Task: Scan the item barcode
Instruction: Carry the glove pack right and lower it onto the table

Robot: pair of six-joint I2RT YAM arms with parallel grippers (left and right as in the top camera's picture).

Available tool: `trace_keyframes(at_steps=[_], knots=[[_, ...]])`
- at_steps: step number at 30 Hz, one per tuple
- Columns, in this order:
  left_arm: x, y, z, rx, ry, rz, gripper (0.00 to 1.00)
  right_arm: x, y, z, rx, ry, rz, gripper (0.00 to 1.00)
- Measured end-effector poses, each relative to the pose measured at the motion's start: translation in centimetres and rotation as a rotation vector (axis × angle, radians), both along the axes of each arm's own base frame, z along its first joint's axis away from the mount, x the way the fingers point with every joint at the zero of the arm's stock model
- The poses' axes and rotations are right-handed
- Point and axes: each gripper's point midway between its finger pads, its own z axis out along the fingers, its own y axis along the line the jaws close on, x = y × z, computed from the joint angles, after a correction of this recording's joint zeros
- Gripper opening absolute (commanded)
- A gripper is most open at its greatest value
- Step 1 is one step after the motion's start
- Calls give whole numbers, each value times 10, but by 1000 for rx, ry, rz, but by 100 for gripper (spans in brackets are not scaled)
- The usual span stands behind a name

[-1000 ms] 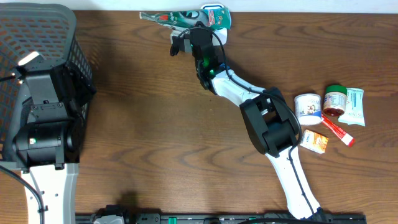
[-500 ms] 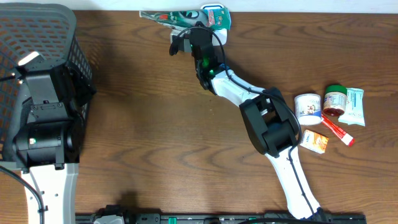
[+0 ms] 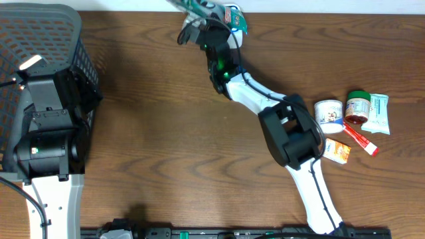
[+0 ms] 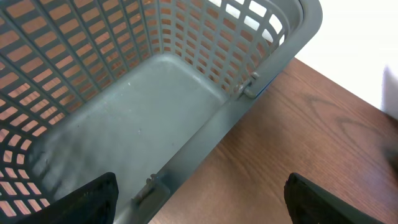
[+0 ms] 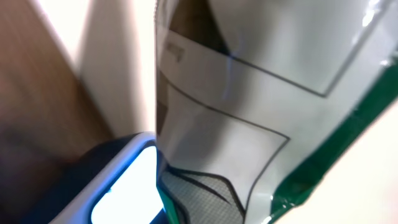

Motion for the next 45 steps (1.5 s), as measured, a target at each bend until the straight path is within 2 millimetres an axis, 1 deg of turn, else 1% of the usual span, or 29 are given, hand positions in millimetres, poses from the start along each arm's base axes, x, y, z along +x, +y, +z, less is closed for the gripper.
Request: trace_keyframes(at_steps=[2, 4, 7, 8, 11, 12, 13, 14, 15, 18, 20, 24, 25, 27, 30, 33, 35, 36, 37, 38, 39, 40, 45], knots=[[0, 0, 0, 0, 0, 0, 85, -3, -3, 18, 55, 10, -11, 1], [0, 0, 0, 0, 1, 0, 85, -11, -7, 42, 118, 41, -24, 1], [0, 0, 0, 0, 1, 0, 85, -32, -17, 78, 194, 133, -35, 1], [0, 0, 0, 0, 1, 0, 86, -43, -22, 92, 221, 173, -35, 1], [0, 0, 0, 0, 0, 0, 85, -78, -32, 123, 290, 287, -8, 1], [0, 0, 0, 0, 0, 0, 85, -92, -38, 130, 302, 334, -1, 1], [0, 0, 0, 0, 1, 0, 85, -111, -44, 138, 324, 396, 13, 1], [0, 0, 0, 0, 1, 0, 85, -121, -47, 139, 330, 435, 17, 1], [0, 0, 0, 0, 1, 0, 86, -135, -52, 139, 345, 496, 19, 1], [0, 0, 0, 0, 1, 0, 85, -174, -75, 127, 382, 674, -21, 1], [0, 0, 0, 0, 1, 0, 85, -198, -95, 108, 413, 818, -97, 1], [0, 0, 0, 0, 2, 0, 85, -232, -134, 70, 490, 1040, -301, 1], [0, 0, 0, 0, 2, 0, 85, -242, -146, 57, 509, 1097, -374, 1], [0, 0, 0, 0, 1, 0, 86, -254, -159, 40, 535, 1159, -463, 1], [0, 0, 0, 0, 1, 0, 85, -264, -169, 7, 563, 1221, -557, 1], [0, 0, 0, 0, 2, 0, 86, -277, -172, -28, 556, 1281, -615, 7], [0, 0, 0, 0, 2, 0, 85, -286, -174, -47, 547, 1319, -647, 8], [0, 0, 0, 0, 1, 0, 86, -290, -176, -53, 541, 1332, -657, 10], [0, 0, 0, 0, 2, 0, 85, -294, -176, -59, 537, 1346, -668, 26], [0, 0, 0, 0, 2, 0, 85, -296, -177, -63, 540, 1351, -680, 53], [0, 0, 0, 0, 2, 0, 85, -298, -178, -66, 538, 1354, -685, 92], [0, 0, 0, 0, 1, 0, 85, -299, -178, -67, 536, 1357, -685, 99], [0, 0, 0, 0, 1, 0, 85, -299, -178, -69, 537, 1360, -684, 99]])
